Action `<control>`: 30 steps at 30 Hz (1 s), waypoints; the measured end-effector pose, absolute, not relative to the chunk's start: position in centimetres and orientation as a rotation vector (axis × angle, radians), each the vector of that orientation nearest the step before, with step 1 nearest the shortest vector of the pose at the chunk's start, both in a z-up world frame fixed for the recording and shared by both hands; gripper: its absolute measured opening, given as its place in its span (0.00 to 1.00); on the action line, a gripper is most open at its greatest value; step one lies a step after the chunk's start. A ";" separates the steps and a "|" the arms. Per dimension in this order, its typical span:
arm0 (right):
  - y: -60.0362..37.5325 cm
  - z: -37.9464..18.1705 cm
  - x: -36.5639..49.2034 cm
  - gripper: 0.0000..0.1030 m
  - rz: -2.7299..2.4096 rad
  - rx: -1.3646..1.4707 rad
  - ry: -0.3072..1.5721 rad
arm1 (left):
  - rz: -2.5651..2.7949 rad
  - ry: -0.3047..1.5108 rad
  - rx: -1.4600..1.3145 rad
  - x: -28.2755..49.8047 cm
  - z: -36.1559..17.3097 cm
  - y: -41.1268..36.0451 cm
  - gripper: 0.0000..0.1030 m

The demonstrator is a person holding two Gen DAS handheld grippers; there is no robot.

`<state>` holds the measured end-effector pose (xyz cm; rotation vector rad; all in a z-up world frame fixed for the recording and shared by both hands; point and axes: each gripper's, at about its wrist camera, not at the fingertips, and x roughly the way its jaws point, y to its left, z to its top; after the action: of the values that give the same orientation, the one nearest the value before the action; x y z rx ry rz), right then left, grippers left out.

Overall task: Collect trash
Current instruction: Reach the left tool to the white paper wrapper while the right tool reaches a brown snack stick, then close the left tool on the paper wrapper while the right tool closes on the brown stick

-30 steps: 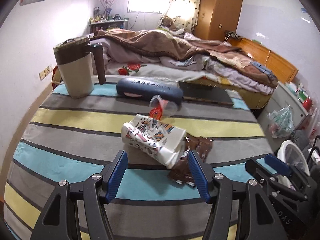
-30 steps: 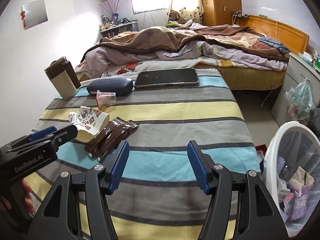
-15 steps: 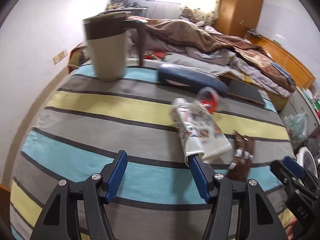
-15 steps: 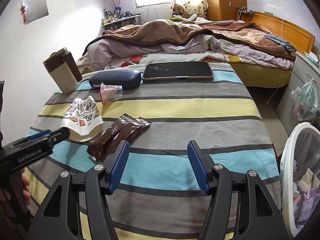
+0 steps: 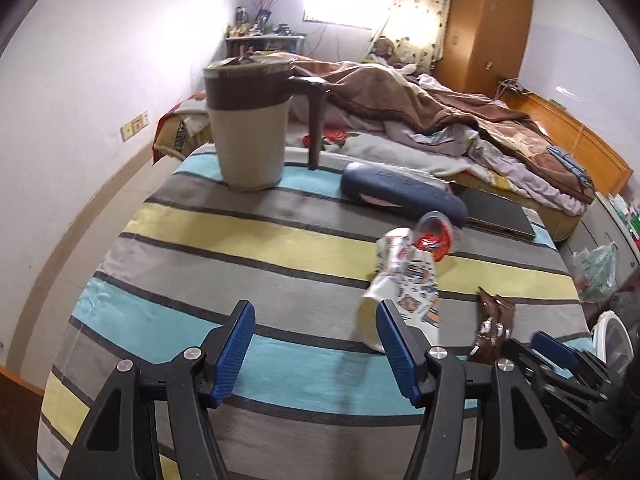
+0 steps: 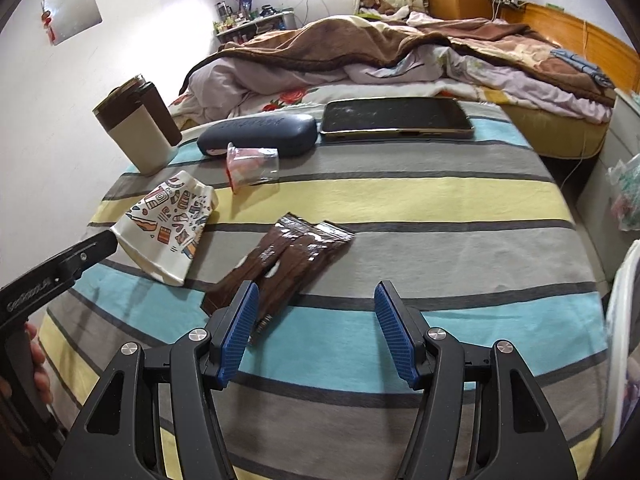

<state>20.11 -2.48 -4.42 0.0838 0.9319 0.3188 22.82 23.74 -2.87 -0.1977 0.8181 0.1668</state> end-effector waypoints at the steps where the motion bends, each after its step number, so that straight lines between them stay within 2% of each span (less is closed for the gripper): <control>1: -2.2 -4.5 20.3 0.60 0.312 0.074 0.936 | 0.157 0.812 -0.198 22.8 -2.8 23.6 0.61; 13: -1.9 -4.7 20.6 0.59 0.268 0.007 0.932 | 0.109 0.849 -0.190 24.6 -3.4 23.8 0.61; 17: -3.1 -4.7 20.7 0.44 0.255 0.059 0.927 | 0.086 0.851 -0.183 25.3 -3.9 23.4 0.61; 22: -3.2 -4.7 20.7 0.36 0.252 0.067 0.924 | 0.053 0.885 -0.177 26.5 -5.0 22.6 0.61; 24: -3.2 -4.7 20.7 0.30 0.258 0.072 0.922 | 0.045 0.880 -0.174 26.4 -5.1 22.4 0.57; 26: -3.3 -4.8 20.7 0.26 0.263 0.081 0.922 | 0.045 0.885 -0.165 26.5 -5.2 22.2 0.45; 27: -3.3 -4.8 20.7 0.26 0.264 0.085 0.922 | 0.039 0.887 -0.165 26.5 -5.2 22.1 0.43; 30: -3.4 -4.8 20.6 0.22 0.268 0.088 0.917 | 0.025 0.891 -0.163 26.5 -5.3 21.9 0.27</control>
<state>20.63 -3.40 -4.75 0.0880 0.9167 0.2683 26.54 21.90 -5.33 -0.1632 0.8907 0.0253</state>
